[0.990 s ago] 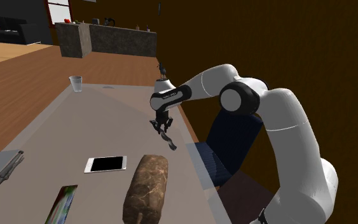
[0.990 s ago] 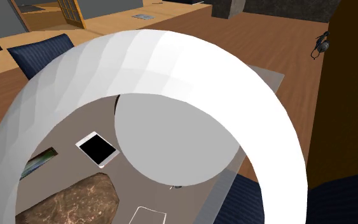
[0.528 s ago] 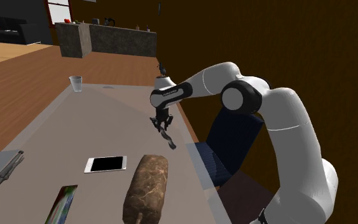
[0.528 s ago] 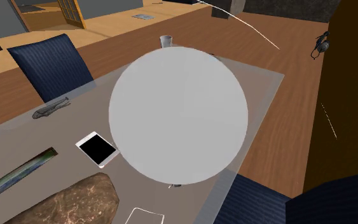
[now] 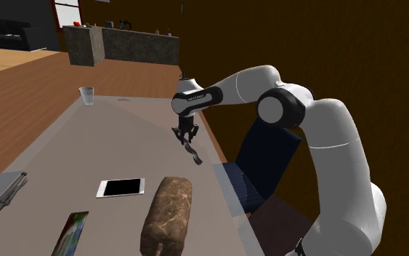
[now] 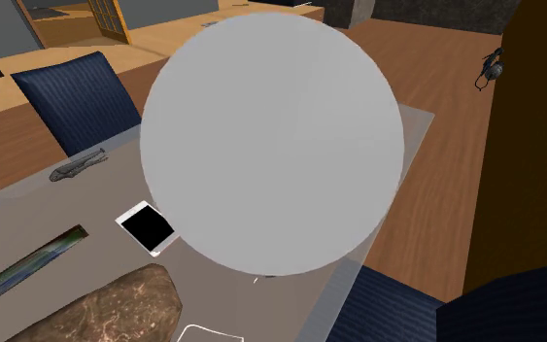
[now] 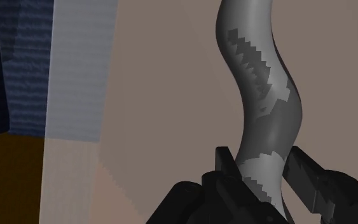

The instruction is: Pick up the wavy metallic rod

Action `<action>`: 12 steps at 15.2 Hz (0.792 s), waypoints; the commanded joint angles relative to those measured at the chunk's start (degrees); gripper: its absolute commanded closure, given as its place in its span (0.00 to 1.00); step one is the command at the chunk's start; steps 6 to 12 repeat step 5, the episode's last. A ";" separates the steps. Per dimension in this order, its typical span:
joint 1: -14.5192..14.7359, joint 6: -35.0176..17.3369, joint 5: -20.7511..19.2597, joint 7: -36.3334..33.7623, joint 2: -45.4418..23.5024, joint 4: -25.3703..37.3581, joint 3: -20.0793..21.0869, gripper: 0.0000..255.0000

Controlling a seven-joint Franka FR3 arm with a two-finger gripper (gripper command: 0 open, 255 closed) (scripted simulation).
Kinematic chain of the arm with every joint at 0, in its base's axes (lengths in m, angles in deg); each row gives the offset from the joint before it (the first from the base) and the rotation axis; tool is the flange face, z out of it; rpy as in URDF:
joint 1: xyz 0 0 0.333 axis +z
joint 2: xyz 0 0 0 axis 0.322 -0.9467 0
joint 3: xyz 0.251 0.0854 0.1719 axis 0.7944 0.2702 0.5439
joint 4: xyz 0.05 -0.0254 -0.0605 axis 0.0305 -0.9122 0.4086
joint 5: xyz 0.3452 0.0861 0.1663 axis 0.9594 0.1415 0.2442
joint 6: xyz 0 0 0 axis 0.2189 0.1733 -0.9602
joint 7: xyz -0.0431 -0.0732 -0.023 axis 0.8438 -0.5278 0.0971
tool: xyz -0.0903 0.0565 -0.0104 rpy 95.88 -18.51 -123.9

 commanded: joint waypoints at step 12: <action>0.07 2.41 0.07 0.07 1.48 0.92 0.05 1.00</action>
